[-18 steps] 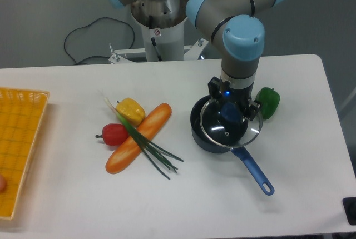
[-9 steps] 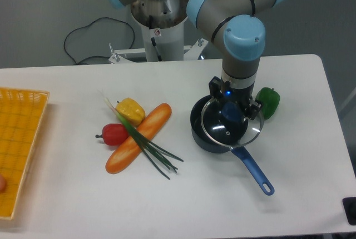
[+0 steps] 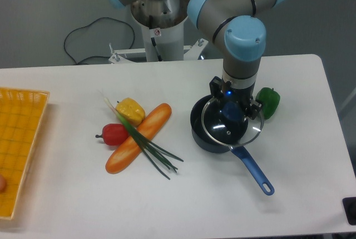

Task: Open the lid
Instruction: 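Hold the lifted lid above the saucepan rim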

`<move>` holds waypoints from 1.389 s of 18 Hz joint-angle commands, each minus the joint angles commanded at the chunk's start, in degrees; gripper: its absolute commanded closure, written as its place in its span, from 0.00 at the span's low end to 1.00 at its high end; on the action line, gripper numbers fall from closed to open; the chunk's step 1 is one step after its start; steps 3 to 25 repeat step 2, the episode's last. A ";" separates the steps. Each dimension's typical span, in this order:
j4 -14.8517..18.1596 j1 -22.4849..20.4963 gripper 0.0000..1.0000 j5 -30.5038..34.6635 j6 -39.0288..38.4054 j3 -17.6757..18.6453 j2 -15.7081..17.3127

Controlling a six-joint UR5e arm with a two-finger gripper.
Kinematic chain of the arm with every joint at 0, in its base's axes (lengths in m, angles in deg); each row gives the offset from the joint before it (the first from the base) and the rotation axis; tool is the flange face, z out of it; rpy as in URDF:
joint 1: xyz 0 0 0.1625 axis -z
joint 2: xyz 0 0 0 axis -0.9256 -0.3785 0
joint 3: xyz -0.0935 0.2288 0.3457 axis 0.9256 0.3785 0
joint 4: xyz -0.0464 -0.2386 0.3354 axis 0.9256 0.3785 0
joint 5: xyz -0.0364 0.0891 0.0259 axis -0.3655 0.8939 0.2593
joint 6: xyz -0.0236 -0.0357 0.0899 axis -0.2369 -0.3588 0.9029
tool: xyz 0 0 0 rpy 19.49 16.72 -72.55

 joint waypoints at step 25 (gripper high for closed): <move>0.00 0.00 0.44 0.00 0.00 0.00 0.00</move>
